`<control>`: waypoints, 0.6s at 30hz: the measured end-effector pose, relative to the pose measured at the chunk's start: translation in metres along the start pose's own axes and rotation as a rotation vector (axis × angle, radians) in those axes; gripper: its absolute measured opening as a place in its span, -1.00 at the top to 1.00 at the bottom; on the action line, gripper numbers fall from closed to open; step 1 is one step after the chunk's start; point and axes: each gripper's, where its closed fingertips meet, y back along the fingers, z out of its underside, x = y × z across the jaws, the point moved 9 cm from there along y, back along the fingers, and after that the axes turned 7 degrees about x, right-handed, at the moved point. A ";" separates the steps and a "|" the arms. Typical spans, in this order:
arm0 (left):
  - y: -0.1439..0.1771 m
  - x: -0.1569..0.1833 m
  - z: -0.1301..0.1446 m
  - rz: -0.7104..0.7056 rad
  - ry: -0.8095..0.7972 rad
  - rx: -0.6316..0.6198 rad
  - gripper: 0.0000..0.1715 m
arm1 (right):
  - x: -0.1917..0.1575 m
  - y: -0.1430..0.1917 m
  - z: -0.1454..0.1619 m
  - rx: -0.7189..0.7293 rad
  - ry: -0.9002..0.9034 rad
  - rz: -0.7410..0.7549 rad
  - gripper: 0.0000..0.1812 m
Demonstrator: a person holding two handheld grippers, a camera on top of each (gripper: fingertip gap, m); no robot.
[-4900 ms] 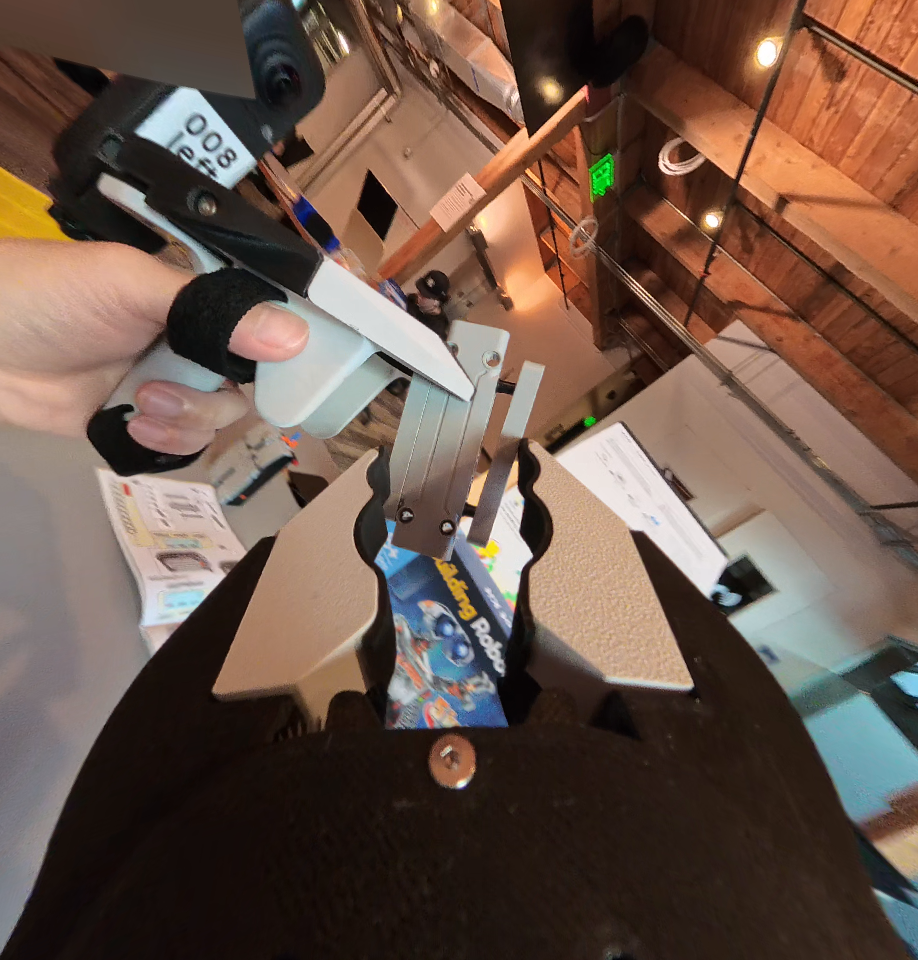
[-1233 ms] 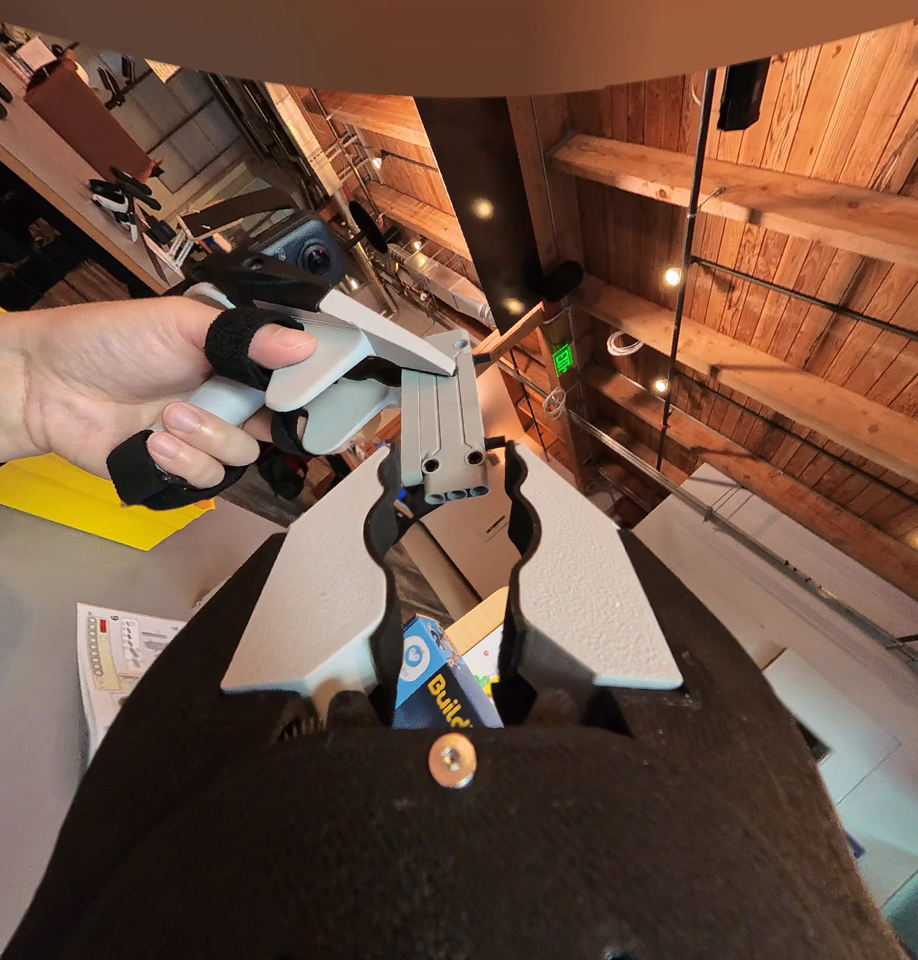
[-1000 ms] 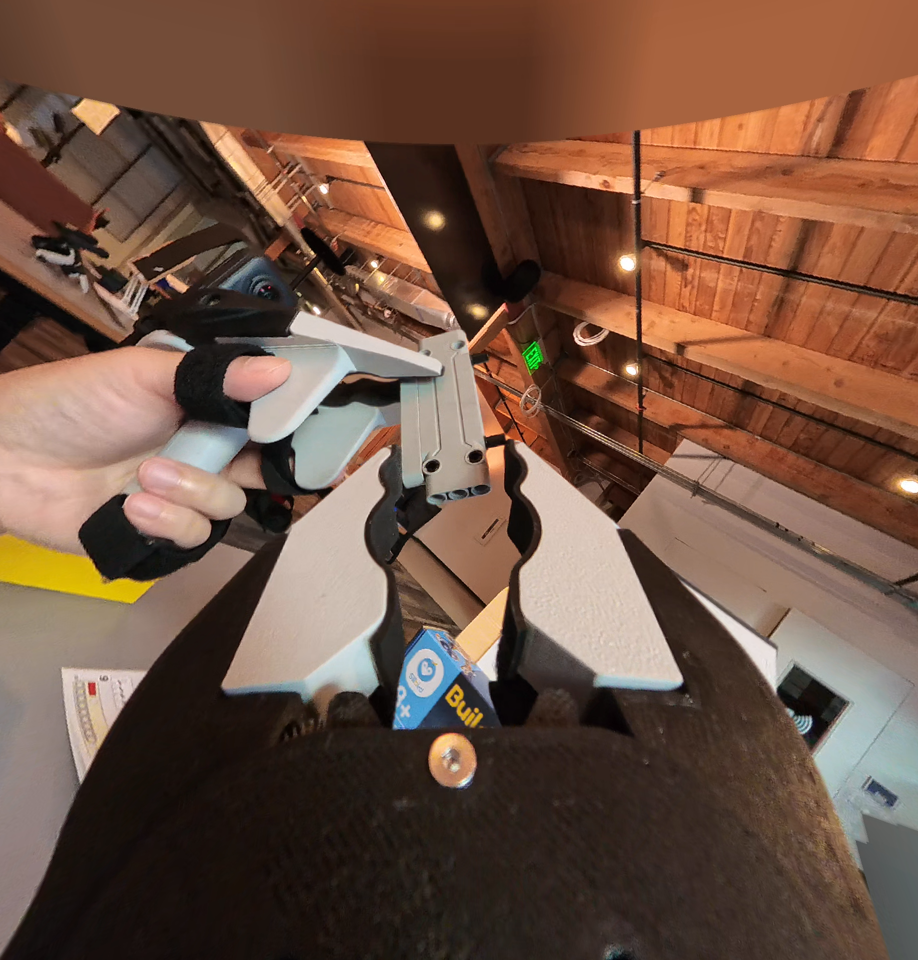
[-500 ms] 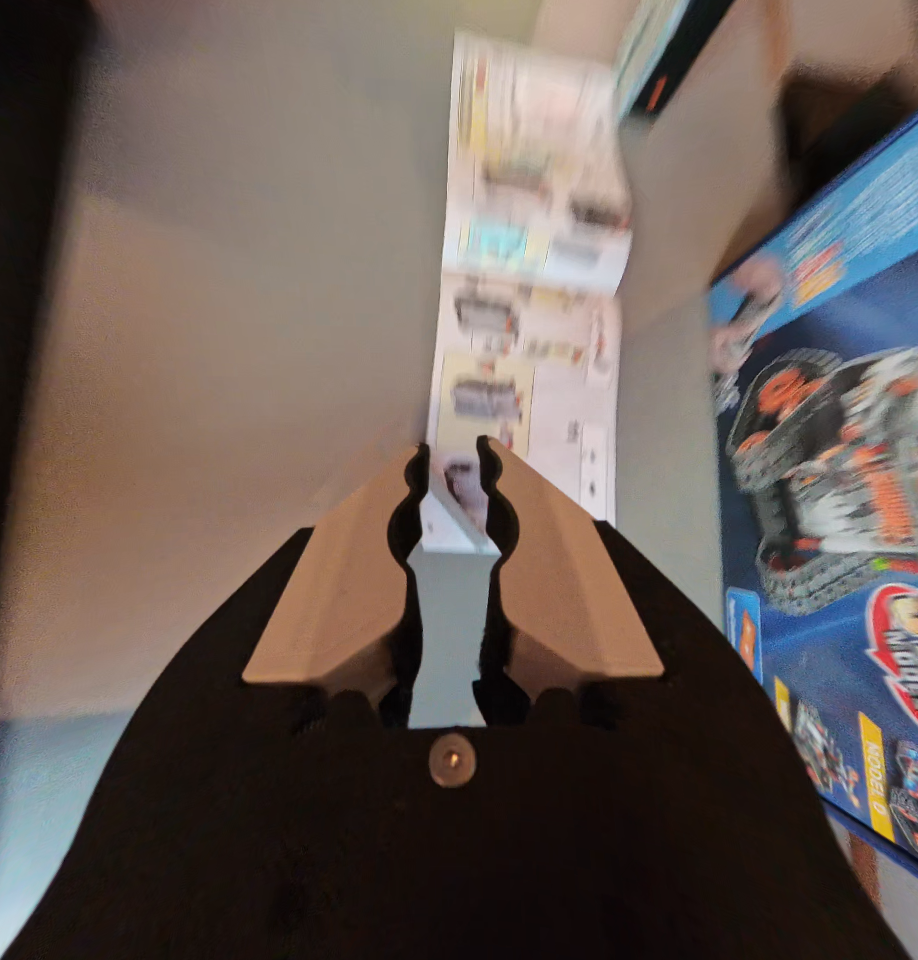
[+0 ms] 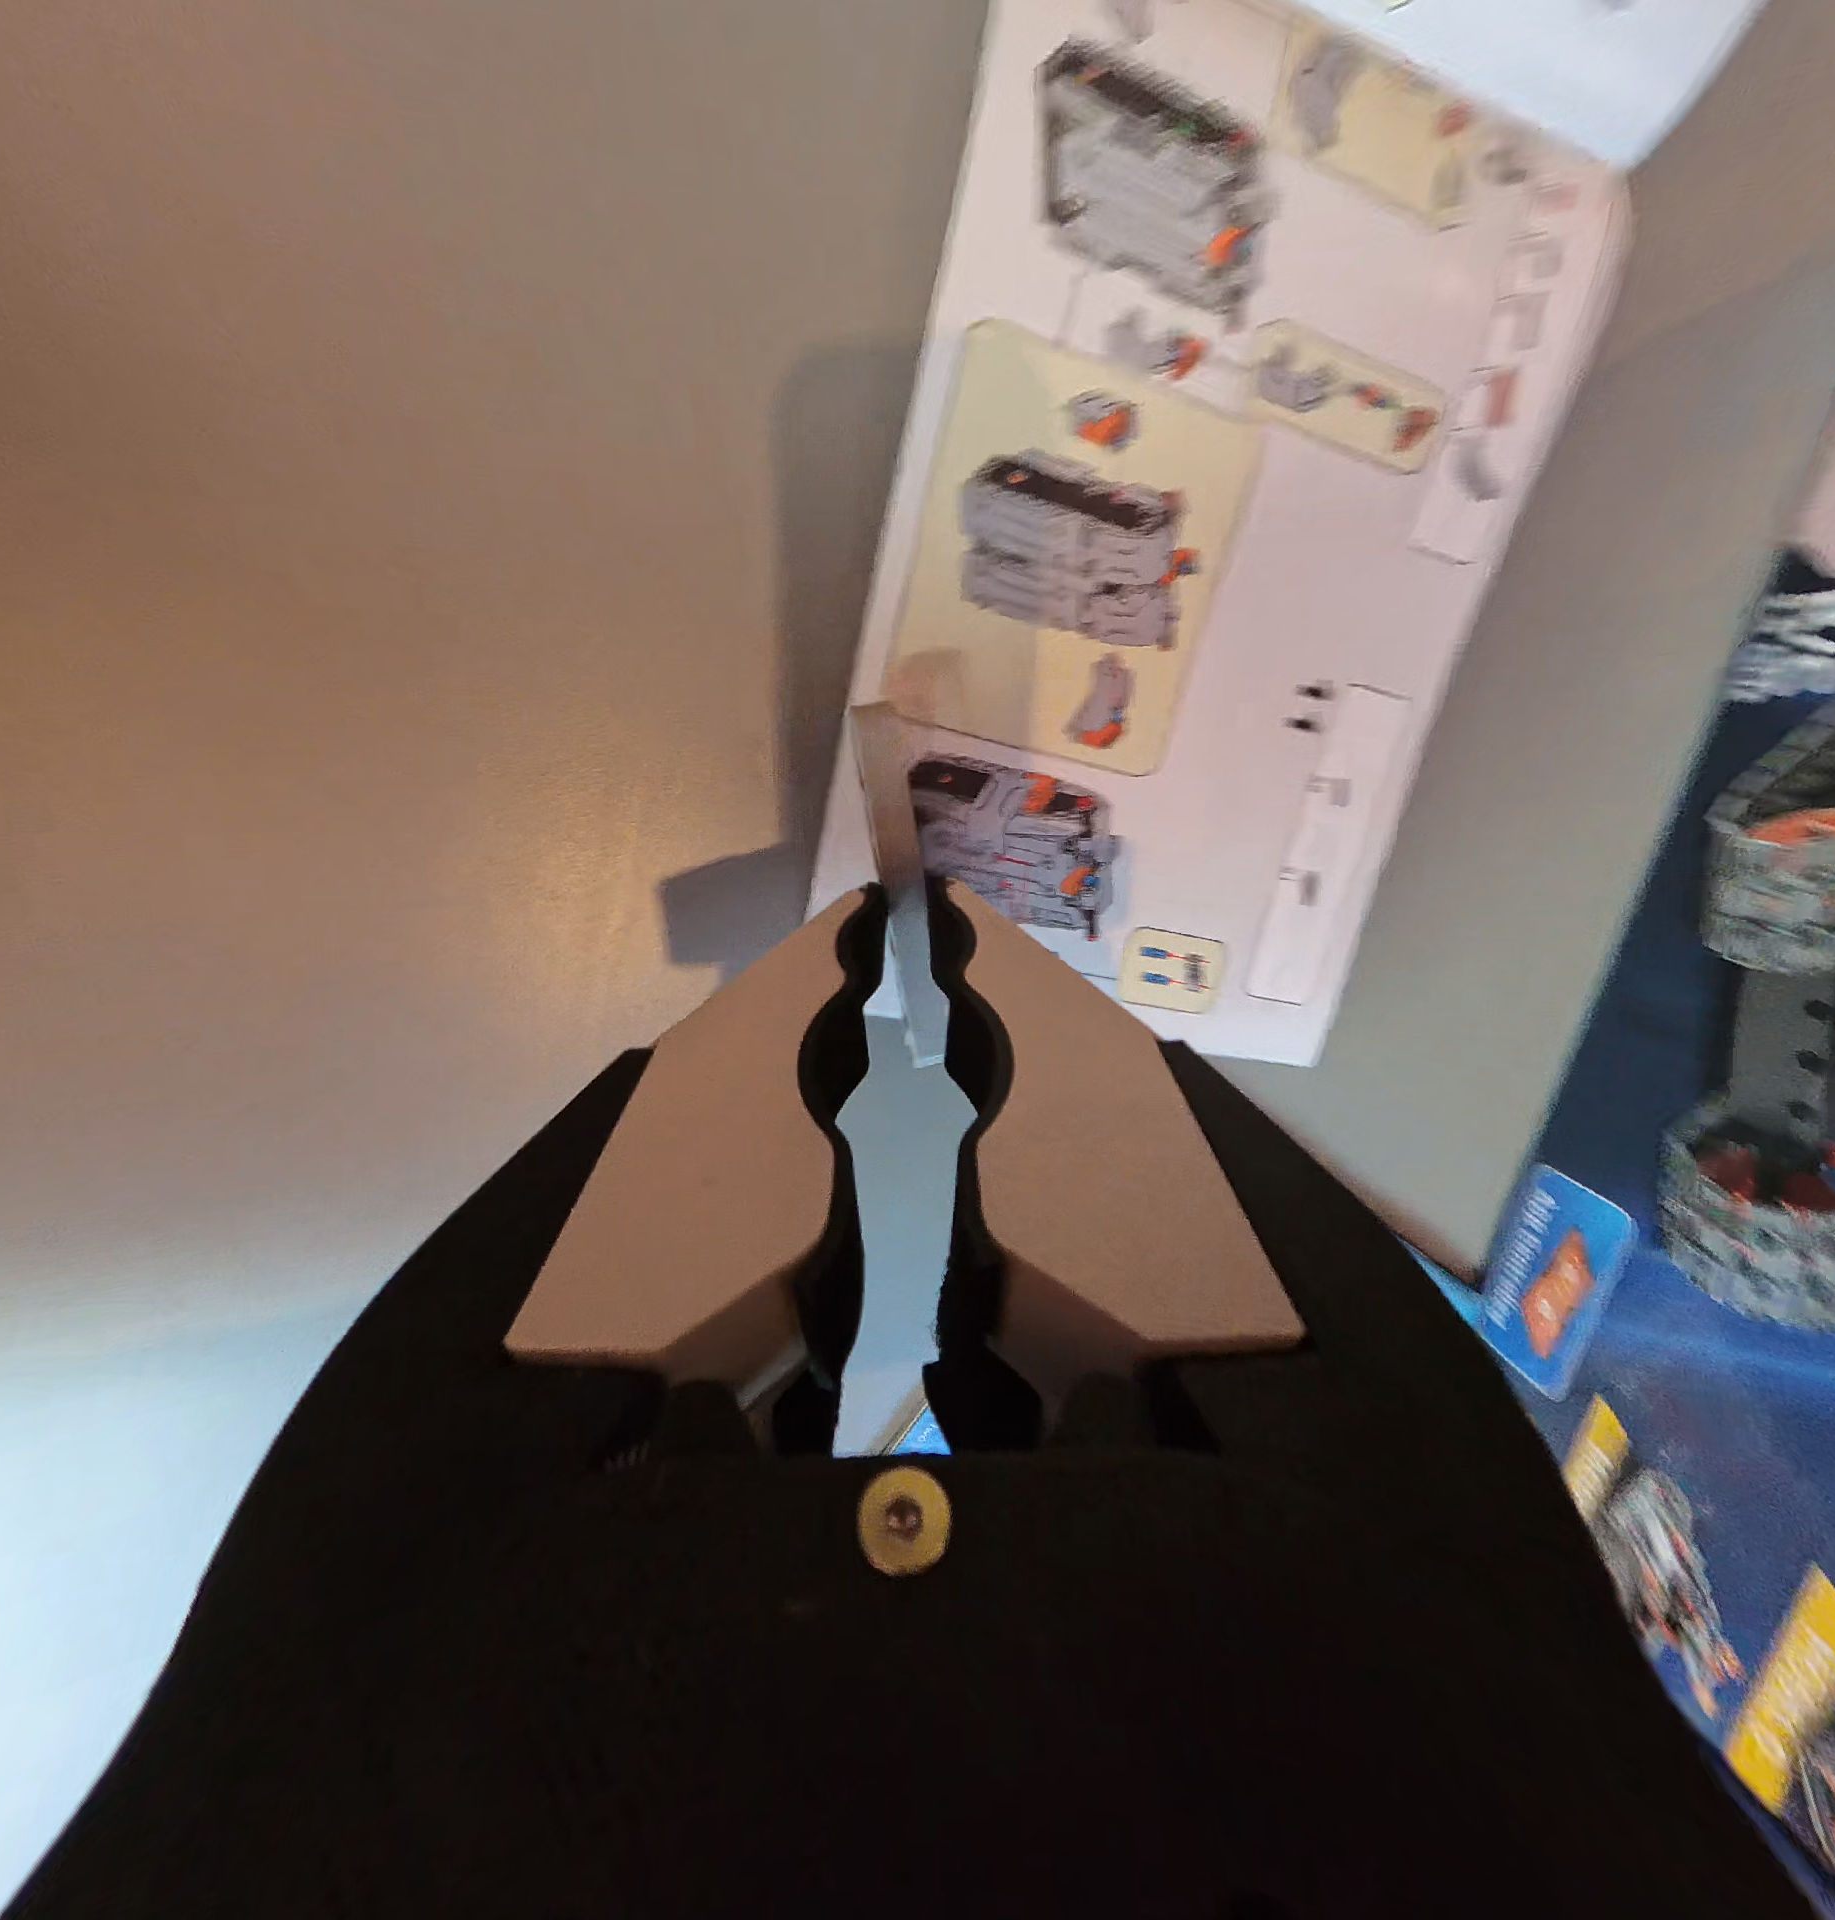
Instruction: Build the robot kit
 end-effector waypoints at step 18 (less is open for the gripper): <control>0.013 0.007 -0.014 -0.014 -0.010 0.072 0.95 | -0.094 -0.028 -0.037 -0.190 0.448 0.739 0.93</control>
